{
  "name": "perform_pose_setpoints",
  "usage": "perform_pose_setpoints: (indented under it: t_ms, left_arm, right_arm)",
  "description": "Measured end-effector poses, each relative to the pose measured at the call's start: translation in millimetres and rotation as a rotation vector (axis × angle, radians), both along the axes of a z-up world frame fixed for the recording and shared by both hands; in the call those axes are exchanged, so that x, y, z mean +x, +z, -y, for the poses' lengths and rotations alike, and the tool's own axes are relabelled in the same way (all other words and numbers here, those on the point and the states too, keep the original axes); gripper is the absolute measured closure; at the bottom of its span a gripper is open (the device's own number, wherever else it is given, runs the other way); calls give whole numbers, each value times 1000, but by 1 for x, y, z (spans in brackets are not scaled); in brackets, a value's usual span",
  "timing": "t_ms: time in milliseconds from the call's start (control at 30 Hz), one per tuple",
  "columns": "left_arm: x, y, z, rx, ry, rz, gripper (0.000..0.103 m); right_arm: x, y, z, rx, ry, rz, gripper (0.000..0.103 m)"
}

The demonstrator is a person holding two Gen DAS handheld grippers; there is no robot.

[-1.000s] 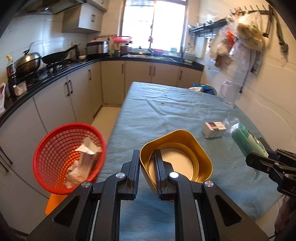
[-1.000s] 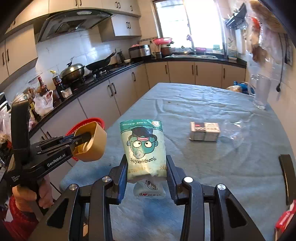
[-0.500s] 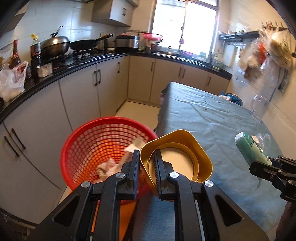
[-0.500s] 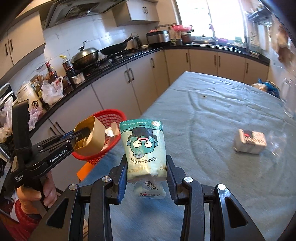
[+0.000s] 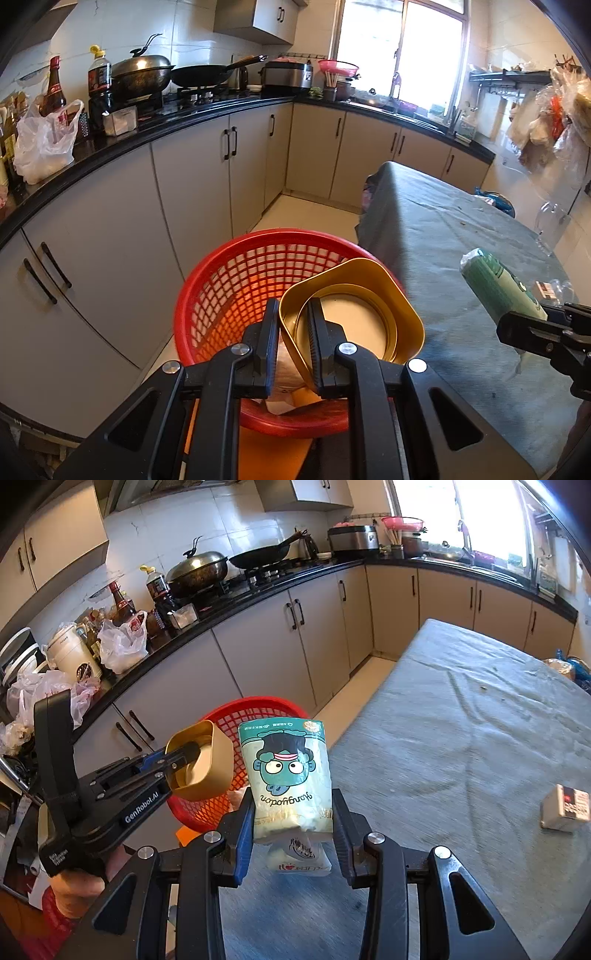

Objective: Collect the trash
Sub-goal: 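Carry the yellow container to the red basket while the right tool carries the green snack bag, then open the left tool over the basket while the right tool releases the green bag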

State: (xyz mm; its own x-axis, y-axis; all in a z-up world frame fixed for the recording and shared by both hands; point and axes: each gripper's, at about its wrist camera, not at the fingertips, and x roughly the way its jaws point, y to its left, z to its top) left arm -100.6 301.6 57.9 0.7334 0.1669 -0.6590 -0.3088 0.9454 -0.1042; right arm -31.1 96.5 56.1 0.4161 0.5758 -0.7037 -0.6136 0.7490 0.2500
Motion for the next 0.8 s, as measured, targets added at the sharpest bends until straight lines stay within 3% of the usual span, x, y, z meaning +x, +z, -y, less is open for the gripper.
perform_pose_setpoints:
  t_ms: [533,633,700,767,800]
  left_arm:
    - [10,-26,-31,-24,41,-47,89]
    - [12,-28,-34,-34,49,-47,88]
    - [12,-28,-35,-46,51,-43,84]
    - [9,-27,-37,-52,58,-36,66]
    - [8,-26,-37,-45,66,-29,64]
  right_arm:
    - [36,-23,-55,4,27,-83,61]
    - [43,-27,-62,12,25,-99,52]
    - [47,-28,-65,21,23,-105,49]
    - [48,-27,-64,28,20,-104,48]
    - [48,-26,-62,32,19,-104,48]
